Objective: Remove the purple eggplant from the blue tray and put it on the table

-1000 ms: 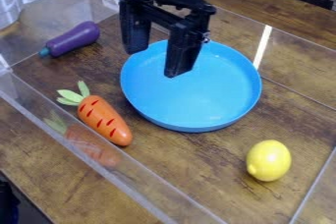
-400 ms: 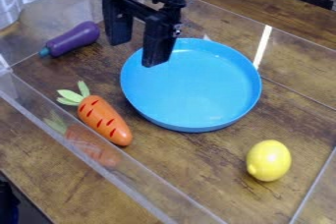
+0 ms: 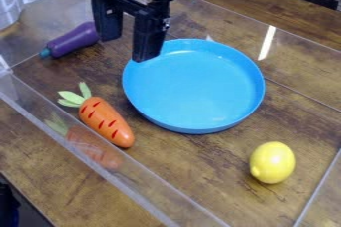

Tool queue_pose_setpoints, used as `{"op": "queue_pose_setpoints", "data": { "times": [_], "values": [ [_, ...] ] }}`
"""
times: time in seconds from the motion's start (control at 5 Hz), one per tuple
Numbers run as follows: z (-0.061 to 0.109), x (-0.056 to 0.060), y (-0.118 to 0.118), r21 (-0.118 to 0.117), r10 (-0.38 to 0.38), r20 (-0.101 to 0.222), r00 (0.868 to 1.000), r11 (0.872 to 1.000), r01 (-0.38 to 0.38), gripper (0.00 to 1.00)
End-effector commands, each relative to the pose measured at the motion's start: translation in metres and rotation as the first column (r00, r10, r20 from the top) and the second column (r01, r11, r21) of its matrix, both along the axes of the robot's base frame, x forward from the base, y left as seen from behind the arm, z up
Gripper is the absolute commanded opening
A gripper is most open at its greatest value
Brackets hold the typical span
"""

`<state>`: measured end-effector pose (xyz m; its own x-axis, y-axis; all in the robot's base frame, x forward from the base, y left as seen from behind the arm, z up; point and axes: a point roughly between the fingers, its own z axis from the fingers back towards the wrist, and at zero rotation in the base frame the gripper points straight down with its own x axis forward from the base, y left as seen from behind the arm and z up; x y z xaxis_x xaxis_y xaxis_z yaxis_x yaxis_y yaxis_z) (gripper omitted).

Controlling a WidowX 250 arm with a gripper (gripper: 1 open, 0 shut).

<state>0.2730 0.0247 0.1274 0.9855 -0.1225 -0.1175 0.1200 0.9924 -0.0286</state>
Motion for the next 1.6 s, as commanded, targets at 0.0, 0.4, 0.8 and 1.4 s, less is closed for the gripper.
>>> {"op": "queue_pose_setpoints", "data": {
  "times": [0.0,0.4,0.8,1.4],
  "values": [
    [0.012,-0.002,0.009,0.005,0.018,0.044,0.999,1.000,-0.018,1.00],
    [0.012,0.013,0.007,0.004,-0.021,0.047,0.999,1.000,0.021,1.00],
    [0.008,0.023,-0.005,0.005,-0.080,0.054,0.995,0.997,0.080,1.00],
    [-0.009,0.027,-0.010,0.012,0.008,0.057,0.998,1.000,-0.008,1.00]
  ]
}}
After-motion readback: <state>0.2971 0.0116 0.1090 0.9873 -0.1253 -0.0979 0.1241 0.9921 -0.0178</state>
